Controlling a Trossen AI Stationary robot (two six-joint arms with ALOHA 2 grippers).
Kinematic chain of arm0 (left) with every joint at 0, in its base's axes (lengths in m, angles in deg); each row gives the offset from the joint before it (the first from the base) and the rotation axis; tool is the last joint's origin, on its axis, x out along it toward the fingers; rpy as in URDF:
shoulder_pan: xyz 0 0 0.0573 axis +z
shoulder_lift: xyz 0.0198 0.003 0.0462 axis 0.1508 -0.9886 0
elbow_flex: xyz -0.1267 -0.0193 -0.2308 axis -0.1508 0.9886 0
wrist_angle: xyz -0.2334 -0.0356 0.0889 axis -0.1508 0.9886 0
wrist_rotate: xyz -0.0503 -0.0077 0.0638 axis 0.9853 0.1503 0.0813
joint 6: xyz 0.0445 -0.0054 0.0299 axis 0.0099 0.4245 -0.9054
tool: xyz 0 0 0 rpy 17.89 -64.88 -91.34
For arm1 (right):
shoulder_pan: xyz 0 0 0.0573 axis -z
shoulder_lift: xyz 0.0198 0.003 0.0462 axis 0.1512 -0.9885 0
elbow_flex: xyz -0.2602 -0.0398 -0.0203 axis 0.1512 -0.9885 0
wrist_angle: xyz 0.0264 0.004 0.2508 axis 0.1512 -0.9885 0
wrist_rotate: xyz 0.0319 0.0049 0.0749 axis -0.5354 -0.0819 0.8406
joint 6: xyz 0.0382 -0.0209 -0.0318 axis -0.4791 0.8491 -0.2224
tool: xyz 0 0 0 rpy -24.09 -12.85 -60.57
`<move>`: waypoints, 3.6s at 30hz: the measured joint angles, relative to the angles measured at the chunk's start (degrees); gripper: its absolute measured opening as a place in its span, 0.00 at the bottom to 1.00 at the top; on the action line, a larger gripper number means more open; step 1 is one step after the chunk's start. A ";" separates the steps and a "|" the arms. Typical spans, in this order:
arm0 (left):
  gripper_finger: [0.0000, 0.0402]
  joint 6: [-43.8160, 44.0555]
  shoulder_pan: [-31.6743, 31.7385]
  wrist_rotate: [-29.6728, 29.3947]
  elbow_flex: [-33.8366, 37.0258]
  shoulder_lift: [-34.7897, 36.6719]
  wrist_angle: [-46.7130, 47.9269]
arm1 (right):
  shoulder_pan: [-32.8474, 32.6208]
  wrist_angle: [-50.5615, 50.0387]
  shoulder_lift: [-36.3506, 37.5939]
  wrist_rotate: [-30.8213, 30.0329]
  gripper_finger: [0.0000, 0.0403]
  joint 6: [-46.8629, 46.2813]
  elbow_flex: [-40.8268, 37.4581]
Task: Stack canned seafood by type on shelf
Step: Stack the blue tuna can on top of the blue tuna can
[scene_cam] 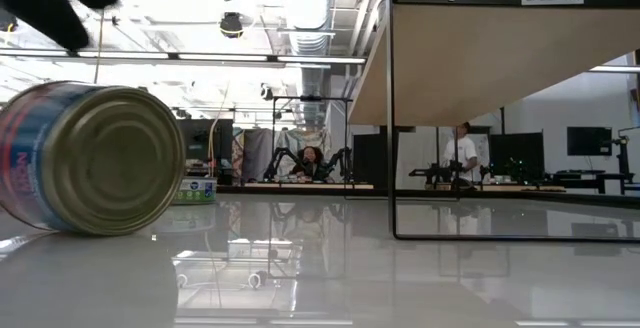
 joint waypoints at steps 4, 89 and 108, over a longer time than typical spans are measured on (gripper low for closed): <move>0.72 5.80 -2.41 -2.53 0.00 0.00 3.09 | 0.00 0.00 0.00 -0.01 0.61 0.03 0.00; 0.46 -128.15 18.92 -32.63 16.72 19.56 -21.78 | -5.47 30.84 -0.24 -3.51 0.61 45.94 8.22; 0.47 -159.50 15.67 -8.40 16.72 25.92 -53.02 | -9.88 37.46 6.64 -8.02 0.61 49.73 8.28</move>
